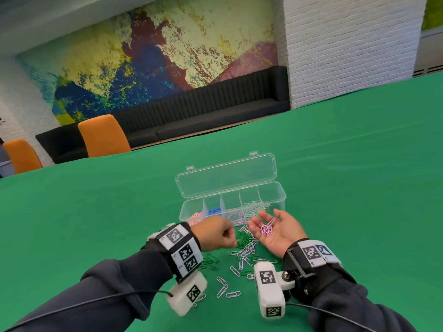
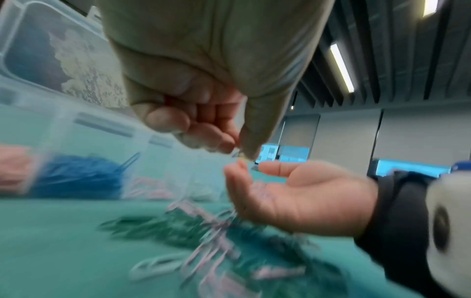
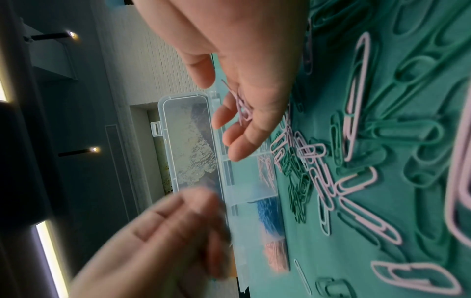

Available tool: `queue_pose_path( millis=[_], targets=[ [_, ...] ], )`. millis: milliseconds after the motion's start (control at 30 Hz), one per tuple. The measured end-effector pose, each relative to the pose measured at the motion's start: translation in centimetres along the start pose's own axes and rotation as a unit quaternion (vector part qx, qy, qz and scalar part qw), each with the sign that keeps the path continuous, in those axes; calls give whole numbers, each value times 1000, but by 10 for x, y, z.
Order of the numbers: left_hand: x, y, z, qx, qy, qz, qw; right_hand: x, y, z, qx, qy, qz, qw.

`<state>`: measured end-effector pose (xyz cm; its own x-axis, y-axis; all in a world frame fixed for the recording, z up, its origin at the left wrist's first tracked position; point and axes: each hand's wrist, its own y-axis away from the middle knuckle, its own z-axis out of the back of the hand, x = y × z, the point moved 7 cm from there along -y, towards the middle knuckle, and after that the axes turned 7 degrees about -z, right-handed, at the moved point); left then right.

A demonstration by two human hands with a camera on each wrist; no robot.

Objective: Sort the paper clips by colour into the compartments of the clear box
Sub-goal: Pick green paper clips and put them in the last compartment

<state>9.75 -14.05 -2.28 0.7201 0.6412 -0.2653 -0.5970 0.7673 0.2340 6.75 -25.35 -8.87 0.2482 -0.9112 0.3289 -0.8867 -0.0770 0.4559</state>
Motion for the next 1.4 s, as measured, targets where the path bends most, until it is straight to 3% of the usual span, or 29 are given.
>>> queue_pose_path(
  millis=[100, 167, 267, 433, 533, 967, 1067, 1200, 1400],
  targets=[
    [-15, -11, 34, -126, 52, -23, 990, -5, -4, 0, -6, 15, -15, 1000],
    [-17, -16, 44, -161, 47, -23, 986, -6, -3, -2, -1, 12, -17, 1000],
    [-7, -17, 35, -127, 2, 8, 992, 1, -2, -1, 2, -18, 4, 1000],
    [4, -19, -21, 19, -63, 60, 996, 12, -2, 4, -5, -60, 36, 998],
    [2, -26, -33, 28, -96, 66, 993, 14, -1, 4, -6, -60, 41, 997],
    [-3, -31, -41, 44, -65, 37, 996, 15, -3, 8, -15, -41, 44, 998],
    [-1, -31, -27, 25, -40, 31, 998, 14, -2, 8, -20, -27, 41, 999],
    [-8, -31, 11, -51, 13, 4, 999, 8, 1, 4, -20, 6, 29, 999],
    [-11, -21, 45, -121, 83, -7, 989, -11, 4, -9, 22, 20, -33, 999]
  ],
)
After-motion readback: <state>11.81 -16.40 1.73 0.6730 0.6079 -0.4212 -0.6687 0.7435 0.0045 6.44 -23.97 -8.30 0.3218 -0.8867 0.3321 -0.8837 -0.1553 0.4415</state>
